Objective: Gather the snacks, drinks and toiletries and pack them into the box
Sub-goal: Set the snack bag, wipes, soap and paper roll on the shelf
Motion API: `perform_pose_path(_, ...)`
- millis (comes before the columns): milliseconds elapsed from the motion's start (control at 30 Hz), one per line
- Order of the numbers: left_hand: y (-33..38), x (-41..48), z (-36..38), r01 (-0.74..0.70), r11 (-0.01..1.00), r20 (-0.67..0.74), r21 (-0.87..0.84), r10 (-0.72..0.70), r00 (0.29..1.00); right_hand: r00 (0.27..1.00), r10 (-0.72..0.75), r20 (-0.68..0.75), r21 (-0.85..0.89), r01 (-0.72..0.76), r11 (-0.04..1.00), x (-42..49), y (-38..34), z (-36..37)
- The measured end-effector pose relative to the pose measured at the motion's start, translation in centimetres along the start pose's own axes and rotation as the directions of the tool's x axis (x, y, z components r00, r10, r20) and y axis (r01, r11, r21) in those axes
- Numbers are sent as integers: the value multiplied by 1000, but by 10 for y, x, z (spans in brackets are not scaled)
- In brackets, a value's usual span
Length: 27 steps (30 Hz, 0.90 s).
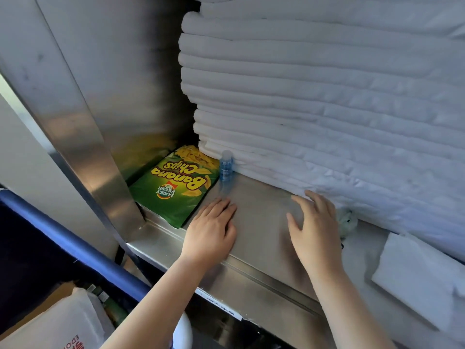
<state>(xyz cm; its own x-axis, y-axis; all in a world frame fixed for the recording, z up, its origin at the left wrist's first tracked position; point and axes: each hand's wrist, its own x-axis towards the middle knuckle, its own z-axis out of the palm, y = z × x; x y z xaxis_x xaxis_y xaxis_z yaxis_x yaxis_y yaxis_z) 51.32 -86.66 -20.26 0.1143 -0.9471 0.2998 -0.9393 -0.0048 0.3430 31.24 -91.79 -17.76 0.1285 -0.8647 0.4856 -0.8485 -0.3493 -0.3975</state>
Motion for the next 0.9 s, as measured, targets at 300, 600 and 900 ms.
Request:
perform_pose_path(300,1,0,-2,-16,999,-3,31,16,1000,988,155,17,-95,-153,984,-24,37,-10)
perform_pose_path(600,-1,0,-2,-19,999,6,33,19,1000,993,-88,74,207,71,976,-11,12,-3)
perform_pose_path(900,-2,0,0,-30,999,11,24,30,999,926,-306,219,429,190,883,-20,-4,5)
